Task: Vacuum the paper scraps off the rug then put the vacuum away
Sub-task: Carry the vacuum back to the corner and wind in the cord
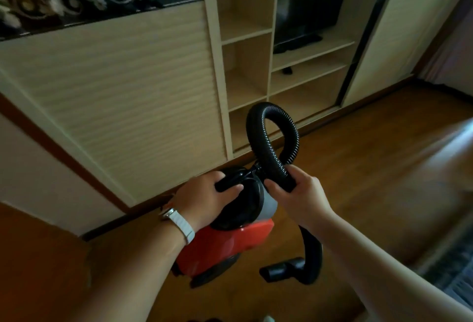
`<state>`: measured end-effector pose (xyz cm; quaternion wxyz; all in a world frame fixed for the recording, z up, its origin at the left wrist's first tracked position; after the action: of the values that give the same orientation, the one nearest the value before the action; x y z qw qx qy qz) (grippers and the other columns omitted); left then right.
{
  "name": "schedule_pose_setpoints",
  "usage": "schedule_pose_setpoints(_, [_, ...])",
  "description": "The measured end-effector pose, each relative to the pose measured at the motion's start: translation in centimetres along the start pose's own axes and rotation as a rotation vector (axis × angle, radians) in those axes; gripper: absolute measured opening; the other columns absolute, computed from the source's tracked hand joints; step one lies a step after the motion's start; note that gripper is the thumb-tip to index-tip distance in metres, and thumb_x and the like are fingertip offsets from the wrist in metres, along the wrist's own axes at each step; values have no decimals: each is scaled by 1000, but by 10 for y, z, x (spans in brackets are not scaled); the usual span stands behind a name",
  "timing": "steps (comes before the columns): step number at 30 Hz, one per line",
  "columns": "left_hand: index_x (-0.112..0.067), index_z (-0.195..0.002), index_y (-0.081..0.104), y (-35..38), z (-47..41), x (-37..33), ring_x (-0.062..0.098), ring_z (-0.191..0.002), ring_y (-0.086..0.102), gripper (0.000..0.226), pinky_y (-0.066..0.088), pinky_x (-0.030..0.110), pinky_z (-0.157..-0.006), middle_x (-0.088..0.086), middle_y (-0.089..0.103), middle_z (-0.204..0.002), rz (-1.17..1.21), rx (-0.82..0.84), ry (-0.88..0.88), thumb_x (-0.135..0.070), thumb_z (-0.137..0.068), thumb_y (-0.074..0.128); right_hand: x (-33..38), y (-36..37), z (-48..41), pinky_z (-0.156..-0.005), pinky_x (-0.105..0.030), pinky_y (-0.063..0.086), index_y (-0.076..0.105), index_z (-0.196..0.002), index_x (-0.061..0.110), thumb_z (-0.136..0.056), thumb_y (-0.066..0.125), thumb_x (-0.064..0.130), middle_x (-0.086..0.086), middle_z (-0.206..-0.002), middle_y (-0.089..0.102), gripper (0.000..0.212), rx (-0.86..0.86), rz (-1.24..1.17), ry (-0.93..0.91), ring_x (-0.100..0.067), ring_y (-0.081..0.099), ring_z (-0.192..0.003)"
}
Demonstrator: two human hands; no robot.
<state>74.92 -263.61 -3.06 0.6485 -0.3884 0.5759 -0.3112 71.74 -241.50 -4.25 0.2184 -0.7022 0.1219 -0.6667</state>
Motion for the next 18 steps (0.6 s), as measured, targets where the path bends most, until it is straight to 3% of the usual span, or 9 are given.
schedule_pose_setpoints(4, [-27,-81,65,6,-72,-16,-1,-64,58,42,42,23,-52,-10,65,-70,11,19,73,-68,-83,56,-7,-14,-56,-46,-30,42,62,-78,37,-76,73,44,-1,-64,62,14,-77,23,37,-7,49,-49])
schedule_pose_setpoints(7, [-27,-74,61,18,-129,-23,0,-60,57,41,35,23,-50,-11,62,-65,29,73,122,-67,-84,56,-16,-20,-98,-45,-22,39,63,-77,37,-78,76,41,4,-61,62,13,-122,52,67,-4,50,-48])
schedule_pose_setpoints(10, [-25,-66,56,31,-189,-32,3,-55,55,42,30,22,-48,-8,57,-59,53,133,209,-62,-85,58,-27,-27,-144,-46,-24,42,66,-83,32,-79,78,38,1,-65,66,13,-195,87,102,-5,54,-49])
schedule_pose_setpoints(14, [-20,-73,63,46,-269,-40,6,-61,61,40,43,25,-50,-4,64,-65,196,264,323,-58,-85,62,-33,-40,-204,-50,-35,47,65,-83,25,-78,78,39,0,-65,65,20,-293,146,160,-15,58,-53])
schedule_pose_setpoints(18, [-18,-67,60,53,-349,-58,11,-57,60,39,44,31,-51,-1,61,-60,317,343,448,-52,-85,66,-30,-54,-255,-51,-32,46,66,-84,25,-79,80,34,9,-60,63,17,-404,164,179,-7,53,-49])
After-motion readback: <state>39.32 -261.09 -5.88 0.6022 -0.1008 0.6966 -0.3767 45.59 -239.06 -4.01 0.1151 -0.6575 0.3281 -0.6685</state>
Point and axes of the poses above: each hand's wrist, its own z-axis away from the middle knuckle, its own y-axis out of the palm, x = y × z, the point moved 2 cm from there along -z, towards the middle knuckle
